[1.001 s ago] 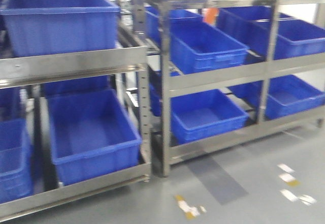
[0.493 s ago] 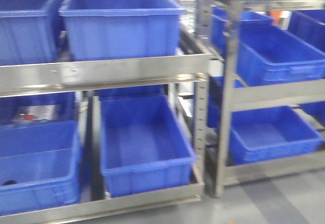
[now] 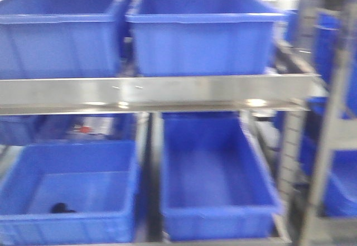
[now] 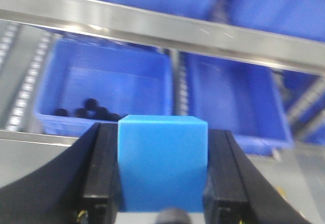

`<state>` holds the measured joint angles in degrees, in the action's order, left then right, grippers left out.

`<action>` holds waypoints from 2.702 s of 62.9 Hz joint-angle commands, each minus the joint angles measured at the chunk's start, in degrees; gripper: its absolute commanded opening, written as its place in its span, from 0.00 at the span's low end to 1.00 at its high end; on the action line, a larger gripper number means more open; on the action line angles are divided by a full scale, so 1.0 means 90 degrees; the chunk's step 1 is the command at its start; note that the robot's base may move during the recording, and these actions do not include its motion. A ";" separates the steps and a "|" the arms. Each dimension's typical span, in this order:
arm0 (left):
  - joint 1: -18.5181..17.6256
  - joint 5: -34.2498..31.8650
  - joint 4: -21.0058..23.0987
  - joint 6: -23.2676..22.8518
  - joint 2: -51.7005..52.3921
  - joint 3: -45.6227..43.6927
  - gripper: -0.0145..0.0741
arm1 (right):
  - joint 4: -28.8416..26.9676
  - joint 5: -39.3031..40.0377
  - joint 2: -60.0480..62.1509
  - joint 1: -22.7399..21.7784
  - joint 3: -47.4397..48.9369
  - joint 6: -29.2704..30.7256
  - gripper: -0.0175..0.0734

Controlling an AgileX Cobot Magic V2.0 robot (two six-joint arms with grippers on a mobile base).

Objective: Sort and place red and blue blocks on shelf

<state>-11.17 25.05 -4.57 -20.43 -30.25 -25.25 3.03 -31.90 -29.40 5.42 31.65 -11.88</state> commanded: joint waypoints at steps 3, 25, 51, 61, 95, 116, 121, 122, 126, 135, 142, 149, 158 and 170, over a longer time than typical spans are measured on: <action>0.0005 -0.0530 -0.0013 -0.0017 -0.0015 -0.0194 0.30 | 0.0062 0.0500 -0.0004 -0.0044 0.0172 0.0017 0.25; 0.0005 -0.0530 -0.0013 -0.0017 -0.0015 -0.0194 0.30 | 0.0062 0.0500 -0.0004 -0.0044 0.0172 0.0017 0.25; 0.0005 -0.0530 -0.0013 -0.0017 -0.0015 -0.0194 0.30 | 0.0062 0.0500 -0.0004 -0.0044 0.0172 0.0017 0.25; 0.0005 -0.0530 -0.0013 -0.0017 -0.0015 -0.0194 0.30 | 0.0062 0.0500 -0.0004 -0.0044 0.0172 0.0017 0.25; 0.0005 -0.0530 -0.0013 -0.0017 -0.0015 -0.0194 0.30 | 0.0062 0.0500 -0.0004 -0.0044 0.0172 0.0017 0.25; 0.0005 -0.0530 -0.0013 -0.0017 -0.0015 -0.0194 0.30 | 0.0062 0.0500 -0.0004 -0.0044 0.0172 0.0017 0.25; 0.0005 -0.0530 -0.0013 -0.0017 -0.0015 -0.0194 0.30 | 0.0062 0.0500 -0.0004 -0.0044 0.0172 0.0017 0.25; 0.0005 -0.0530 -0.0013 -0.0017 -0.0015 -0.0194 0.30 | 0.0062 0.0500 -0.0004 -0.0044 0.0172 0.0017 0.25; 0.0005 -0.0530 -0.0013 -0.0017 -0.0015 -0.0194 0.30 | 0.0062 0.0500 -0.0004 -0.0044 0.0172 0.0017 0.25; 0.0005 -0.0530 -0.0013 -0.0017 -0.0015 -0.0194 0.30 | 0.0062 0.0500 -0.0004 -0.0044 0.0172 0.0017 0.25; 0.0005 -0.0530 -0.0013 -0.0017 -0.0015 -0.0194 0.30 | 0.0062 0.0500 -0.0004 -0.0044 0.0172 0.0017 0.25; 0.0005 -0.0530 -0.0013 -0.0017 -0.0015 -0.0194 0.30 | 0.0062 0.0500 -0.0004 -0.0044 0.0172 0.0017 0.25; 0.0005 -0.0530 -0.0013 -0.0017 -0.0015 -0.0194 0.30 | 0.0062 0.0500 -0.0004 -0.0044 0.0172 0.0017 0.25; 0.0005 -0.0530 -0.0013 -0.0017 -0.0015 -0.0194 0.30 | 0.0062 0.0500 -0.0004 -0.0044 0.0172 0.0017 0.25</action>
<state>-11.17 25.05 -4.57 -20.43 -30.25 -25.25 3.03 -31.90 -29.40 5.42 31.65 -11.89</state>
